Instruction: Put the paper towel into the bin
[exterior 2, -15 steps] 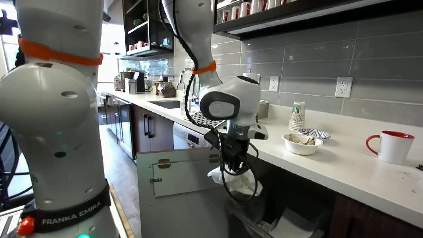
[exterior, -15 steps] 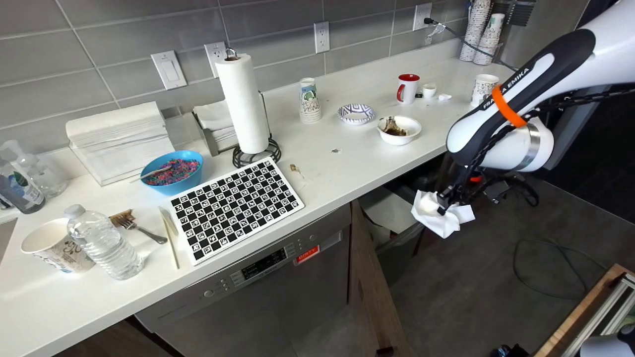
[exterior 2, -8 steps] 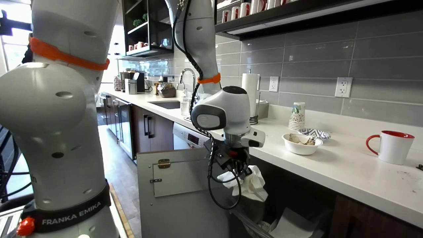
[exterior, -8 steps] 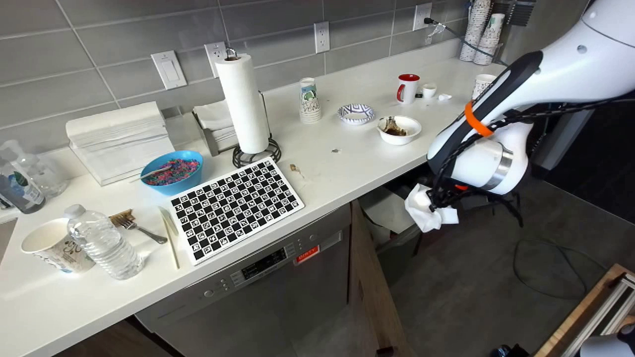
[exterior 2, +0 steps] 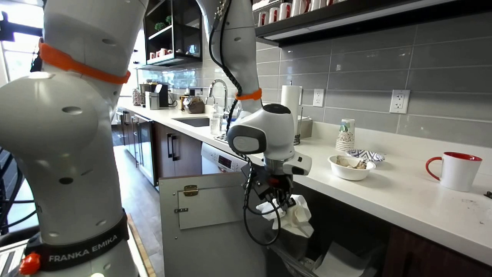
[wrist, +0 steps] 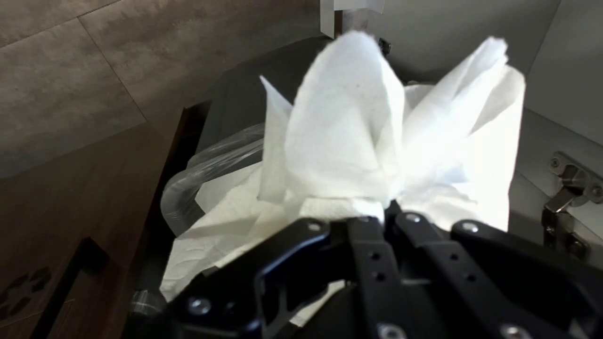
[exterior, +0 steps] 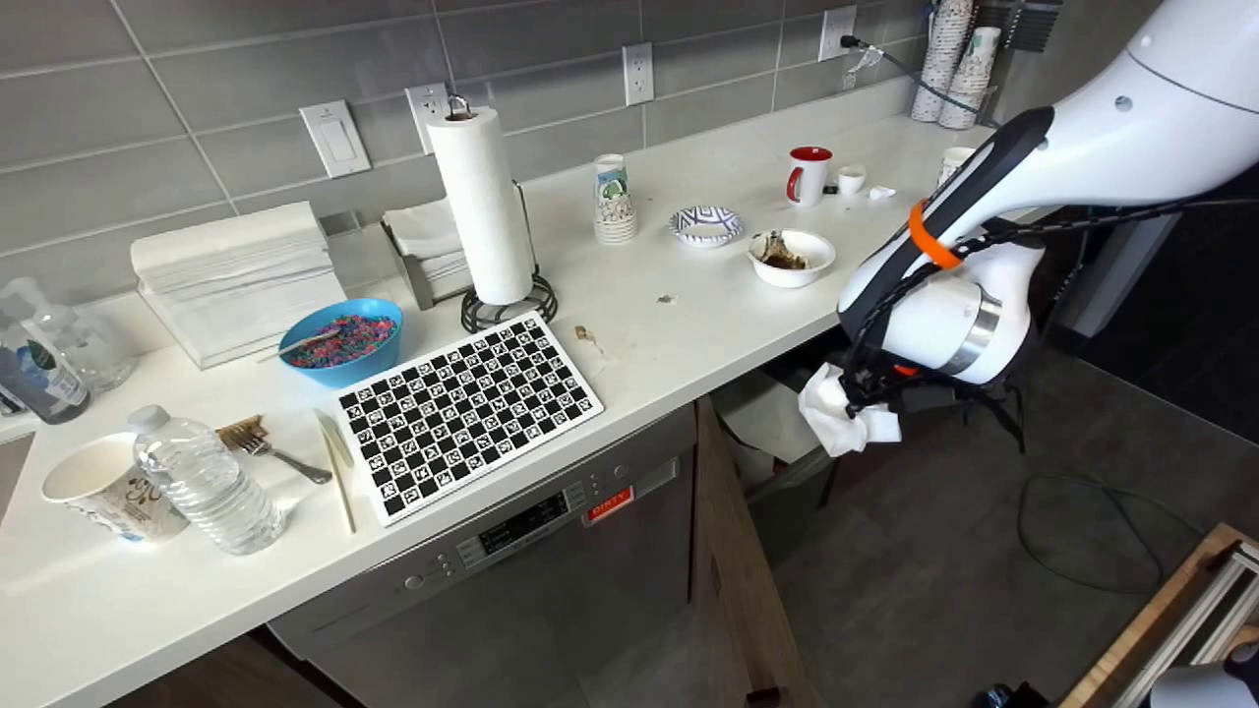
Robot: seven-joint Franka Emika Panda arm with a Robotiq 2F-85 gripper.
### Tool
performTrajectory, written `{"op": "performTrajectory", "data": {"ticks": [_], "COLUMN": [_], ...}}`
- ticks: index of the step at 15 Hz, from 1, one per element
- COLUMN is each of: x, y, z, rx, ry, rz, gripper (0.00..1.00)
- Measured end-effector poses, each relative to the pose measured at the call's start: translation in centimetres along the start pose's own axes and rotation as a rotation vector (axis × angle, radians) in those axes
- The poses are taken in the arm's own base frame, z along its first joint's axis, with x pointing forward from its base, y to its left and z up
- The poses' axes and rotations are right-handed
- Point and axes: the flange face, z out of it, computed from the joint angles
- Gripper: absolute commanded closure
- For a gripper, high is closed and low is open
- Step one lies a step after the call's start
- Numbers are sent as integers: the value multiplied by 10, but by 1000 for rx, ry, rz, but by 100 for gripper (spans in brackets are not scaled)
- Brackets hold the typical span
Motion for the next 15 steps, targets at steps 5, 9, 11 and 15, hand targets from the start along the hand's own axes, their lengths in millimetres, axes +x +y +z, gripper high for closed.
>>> {"op": "performTrajectory", "data": {"ticks": [5,9,11,15], "x": [-12,-8,0,14], "y": [10,6,1,-7], "z": [35,66,79,103], "rx": [-16,-2,21,76], "ry": [-68,-97,-98,-94], "rz": [29,41,46,49], "gripper": [99,99,99,99]}}
